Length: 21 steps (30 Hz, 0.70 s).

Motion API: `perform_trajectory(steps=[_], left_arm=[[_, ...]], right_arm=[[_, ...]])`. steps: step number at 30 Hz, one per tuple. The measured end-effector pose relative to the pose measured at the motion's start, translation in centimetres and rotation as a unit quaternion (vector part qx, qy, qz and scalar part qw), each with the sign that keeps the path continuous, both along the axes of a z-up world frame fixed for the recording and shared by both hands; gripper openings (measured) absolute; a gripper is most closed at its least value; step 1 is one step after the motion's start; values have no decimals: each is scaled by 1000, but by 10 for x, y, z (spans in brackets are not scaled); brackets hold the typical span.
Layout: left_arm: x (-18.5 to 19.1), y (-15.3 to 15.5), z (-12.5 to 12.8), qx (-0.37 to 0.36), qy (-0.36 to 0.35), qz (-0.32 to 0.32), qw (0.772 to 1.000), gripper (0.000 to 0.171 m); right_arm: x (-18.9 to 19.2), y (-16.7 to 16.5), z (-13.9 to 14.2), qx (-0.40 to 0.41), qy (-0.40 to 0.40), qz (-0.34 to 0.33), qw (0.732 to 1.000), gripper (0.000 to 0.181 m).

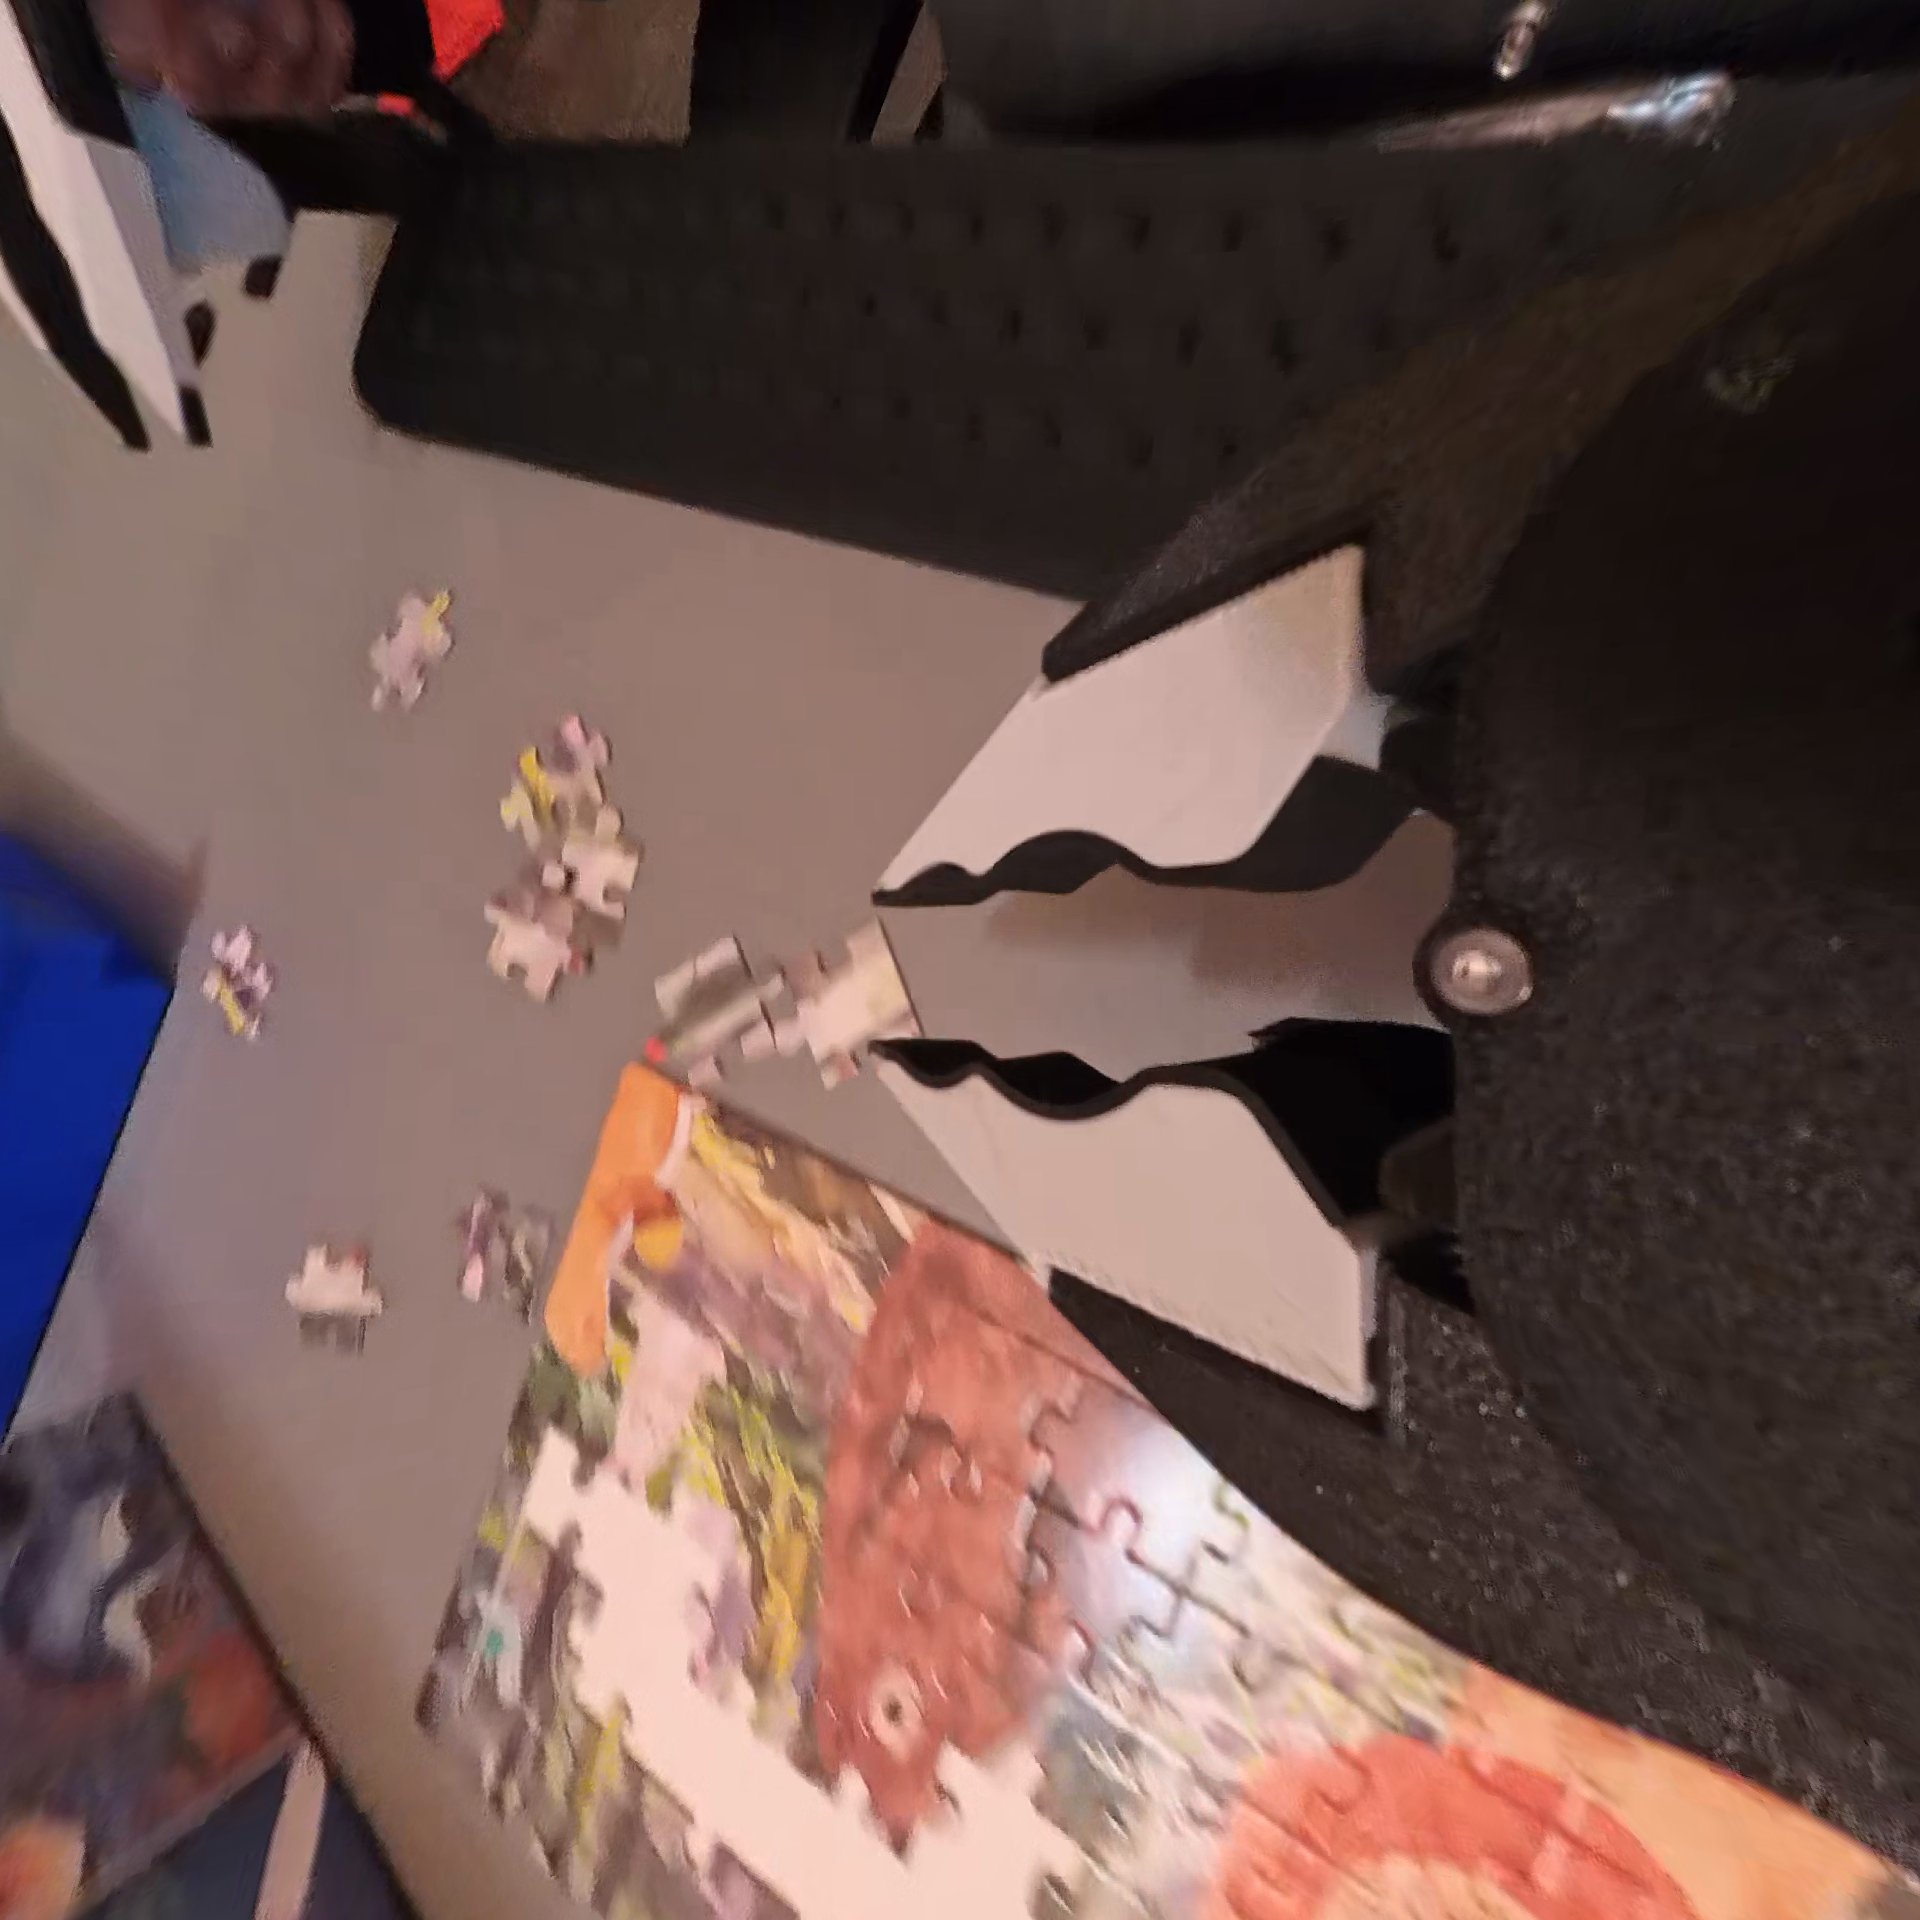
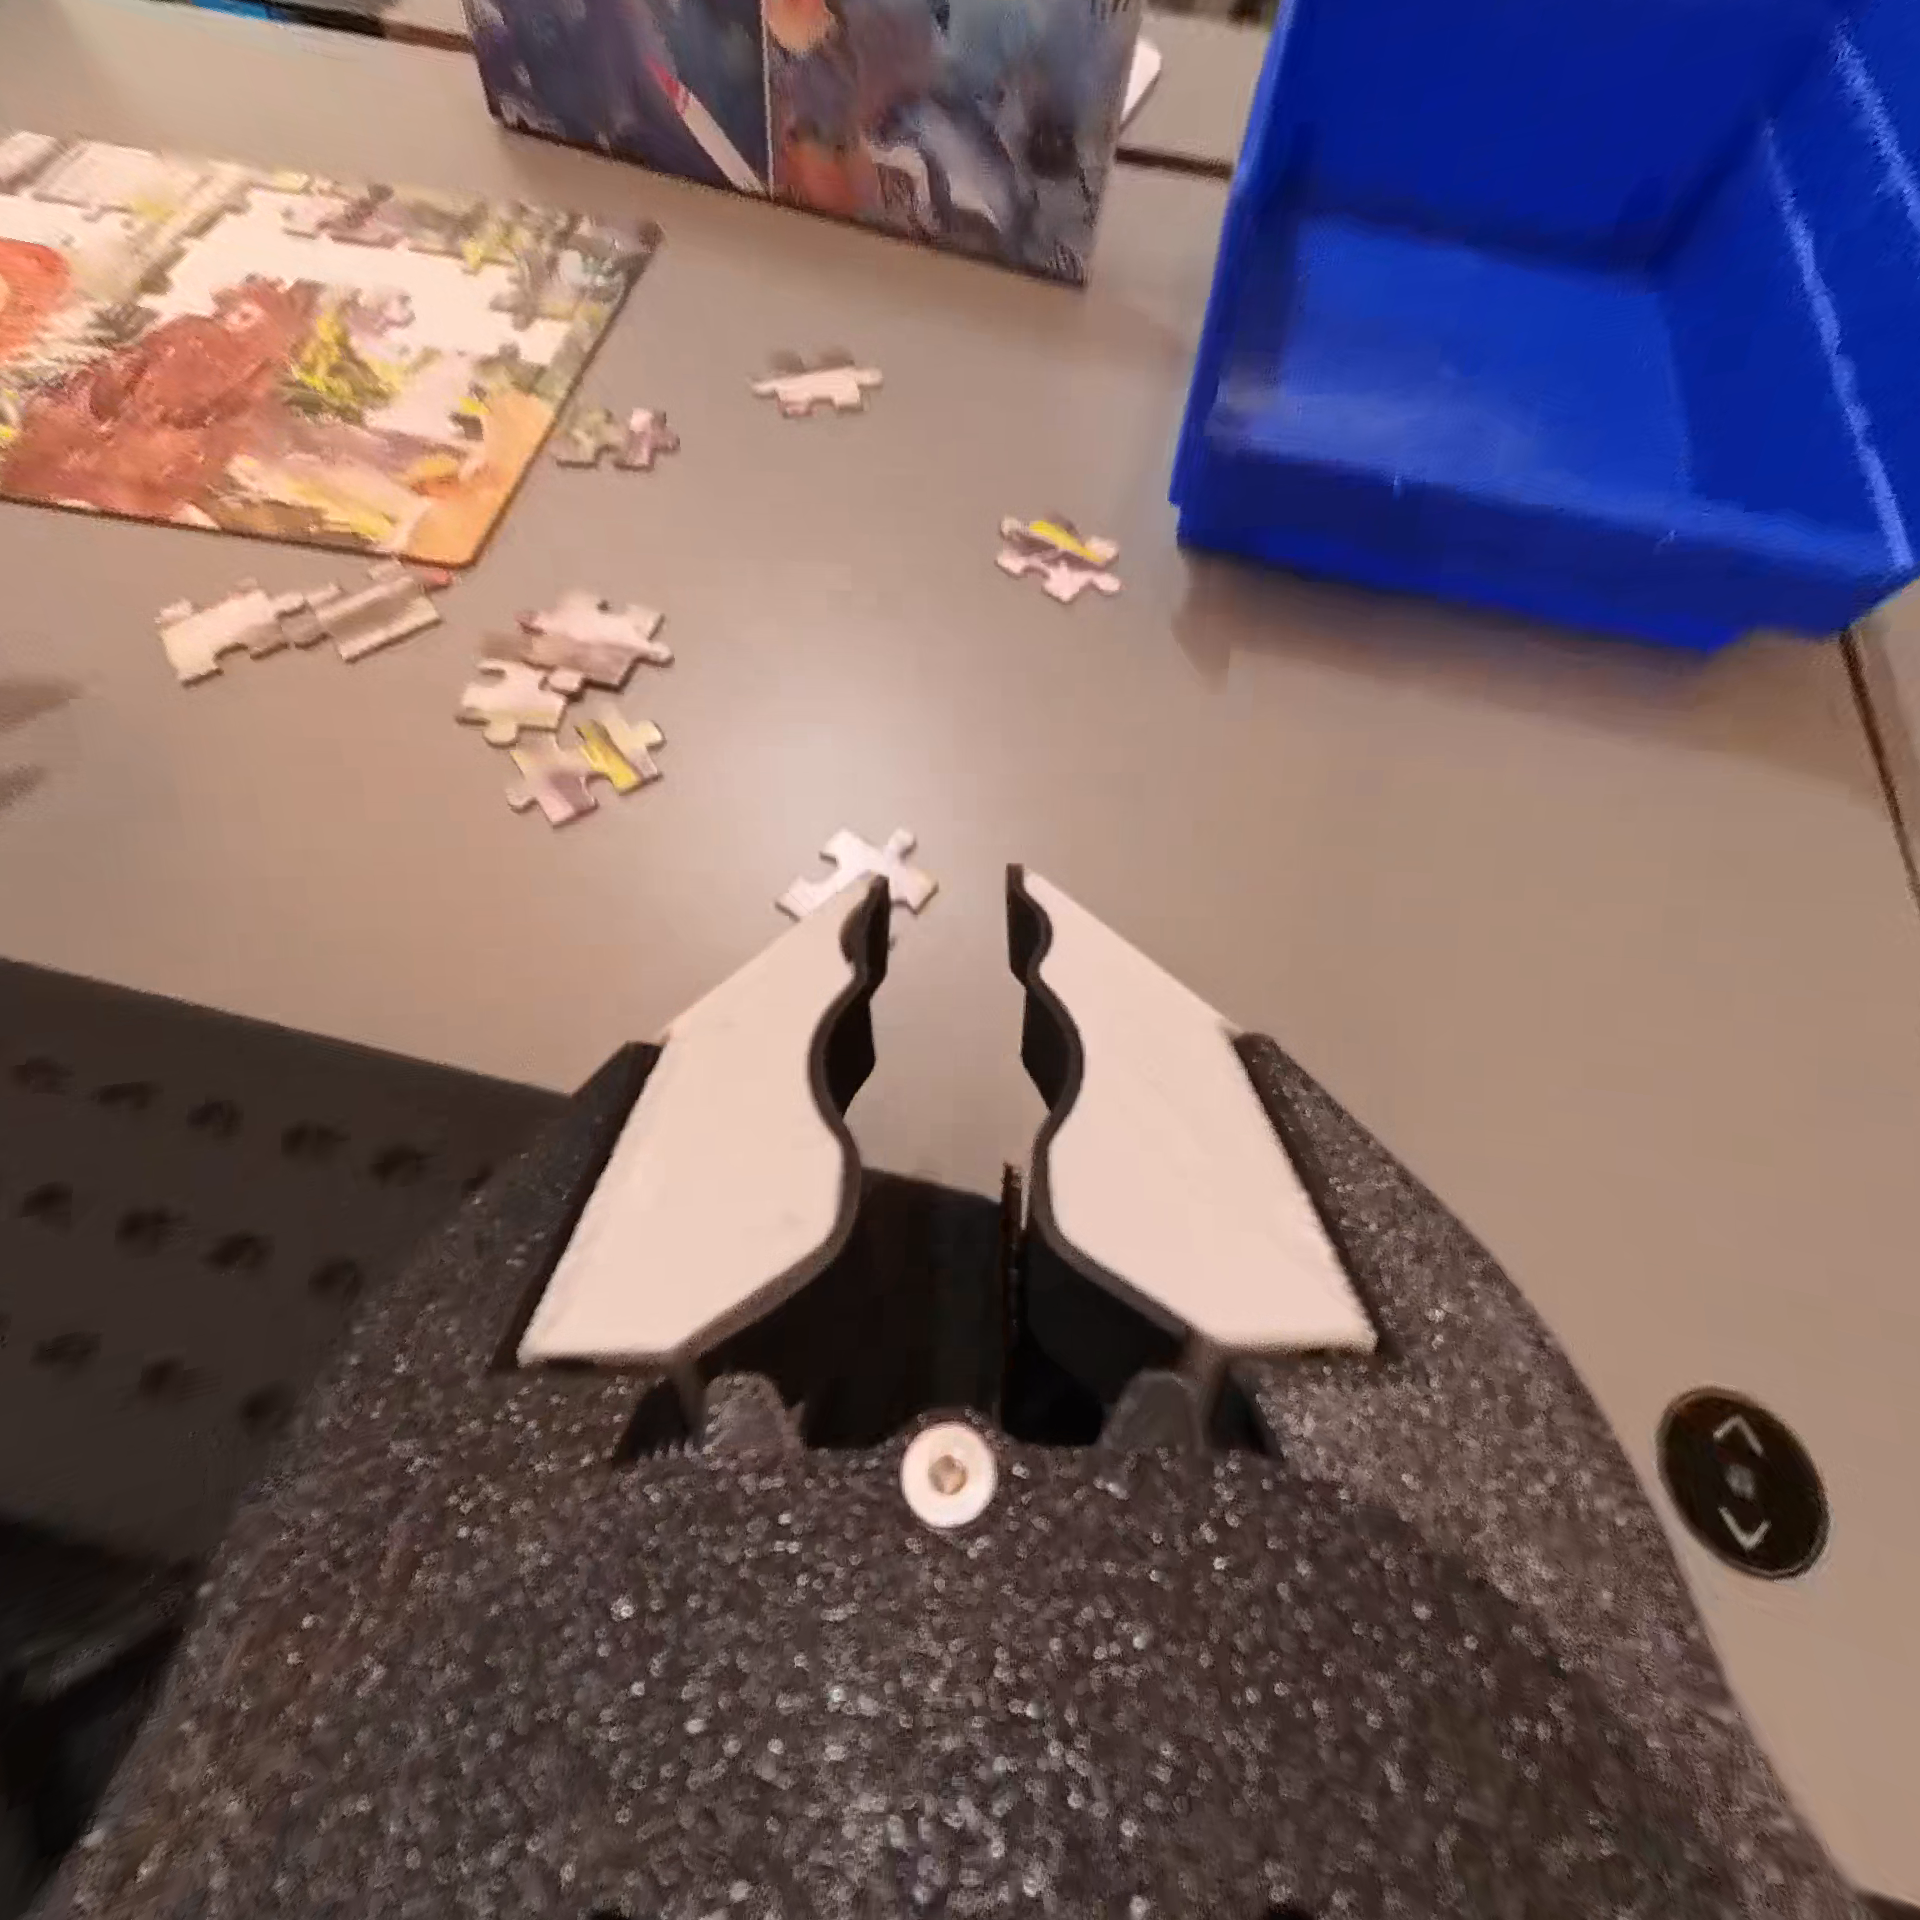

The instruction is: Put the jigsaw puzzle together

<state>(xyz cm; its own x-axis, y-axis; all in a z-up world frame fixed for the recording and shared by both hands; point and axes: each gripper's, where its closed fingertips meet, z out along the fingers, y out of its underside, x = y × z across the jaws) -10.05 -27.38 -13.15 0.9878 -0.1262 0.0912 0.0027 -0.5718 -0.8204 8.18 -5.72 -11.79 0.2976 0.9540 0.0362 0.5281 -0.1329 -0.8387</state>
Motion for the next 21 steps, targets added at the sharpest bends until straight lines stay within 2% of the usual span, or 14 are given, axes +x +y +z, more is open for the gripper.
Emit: perform_trajectory(steps=[4,7,9,11,14,17,21], left_arm=[[36,25,-5,-37,19,-26,999,25],[56,44,-1,-65,35,-33,997,25],[75,47,17,-84,17,-81,993,25],[87,49,48,-77,-13,-137,987,25],[70,65,76,-63,1,-141,988,25],[35,87,68,-81,50,-92,991,26],[27,118,47,-100,29,-71,992,26]], right_arm=[[3,0,-12,-52,4,12,999,32],[-4,-11,-10,-57,18,26,998,31],[-10,-21,-11,-53,24,39,998,30],[-15,-31,-12,-56,33,54,996,29],[-16,-41,-18,-78,35,73,994,29],[-14,-40,-15,-99,53,76,991,29],[-13,-40,-18,-143,60,82,985,29]])
